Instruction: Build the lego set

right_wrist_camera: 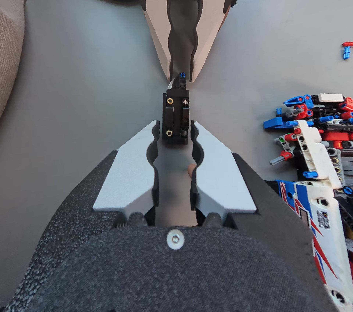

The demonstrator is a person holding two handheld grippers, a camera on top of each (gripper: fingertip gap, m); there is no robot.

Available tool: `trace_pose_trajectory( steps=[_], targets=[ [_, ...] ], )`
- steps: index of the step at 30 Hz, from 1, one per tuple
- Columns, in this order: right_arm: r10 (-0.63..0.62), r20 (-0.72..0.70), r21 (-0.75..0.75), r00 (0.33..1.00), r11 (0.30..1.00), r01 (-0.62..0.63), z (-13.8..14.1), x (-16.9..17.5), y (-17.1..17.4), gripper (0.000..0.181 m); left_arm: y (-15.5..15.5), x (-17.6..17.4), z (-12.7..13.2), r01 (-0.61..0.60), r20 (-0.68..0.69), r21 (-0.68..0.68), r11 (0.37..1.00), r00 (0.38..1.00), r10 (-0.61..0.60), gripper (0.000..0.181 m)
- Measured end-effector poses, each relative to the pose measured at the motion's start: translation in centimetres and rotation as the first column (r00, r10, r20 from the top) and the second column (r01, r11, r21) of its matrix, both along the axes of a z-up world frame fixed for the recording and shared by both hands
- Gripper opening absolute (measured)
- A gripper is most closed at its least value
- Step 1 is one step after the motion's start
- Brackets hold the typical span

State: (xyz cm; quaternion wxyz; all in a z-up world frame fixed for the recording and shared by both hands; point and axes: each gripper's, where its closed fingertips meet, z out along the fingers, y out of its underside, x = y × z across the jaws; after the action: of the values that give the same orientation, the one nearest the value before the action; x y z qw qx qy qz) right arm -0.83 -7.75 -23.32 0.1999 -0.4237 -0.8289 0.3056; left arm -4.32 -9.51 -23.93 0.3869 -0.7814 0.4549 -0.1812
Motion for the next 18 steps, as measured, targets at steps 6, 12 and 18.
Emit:
trace_pose_trajectory(
  steps=[6, 12, 18],
  targets=[
    [-0.003, -0.020, 0.001, 1.000, 1.000, 0.003, 0.52, -0.52, -0.45, 0.039, -0.03, 0.06, -0.07, 0.003, -0.010, 0.006, 1.000, 1.000, -0.003, 0.013],
    [0.003, 0.013, 0.003, 1.000, 1.000, -0.003, -0.31, -0.75, -0.82, 0.025, 0.01, 0.08, -0.11, 0.003, -0.016, 0.013, 1.000, 1.000, -0.003, 0.012],
    [-0.008, 0.022, 0.018, 1.000, 1.000, 0.008, -0.45, -0.78, -0.54, 0.025, 0.04, 0.06, -0.12, 0.003, -0.016, 0.013, 1.000, 1.000, -0.003, 0.012]
  ],
)
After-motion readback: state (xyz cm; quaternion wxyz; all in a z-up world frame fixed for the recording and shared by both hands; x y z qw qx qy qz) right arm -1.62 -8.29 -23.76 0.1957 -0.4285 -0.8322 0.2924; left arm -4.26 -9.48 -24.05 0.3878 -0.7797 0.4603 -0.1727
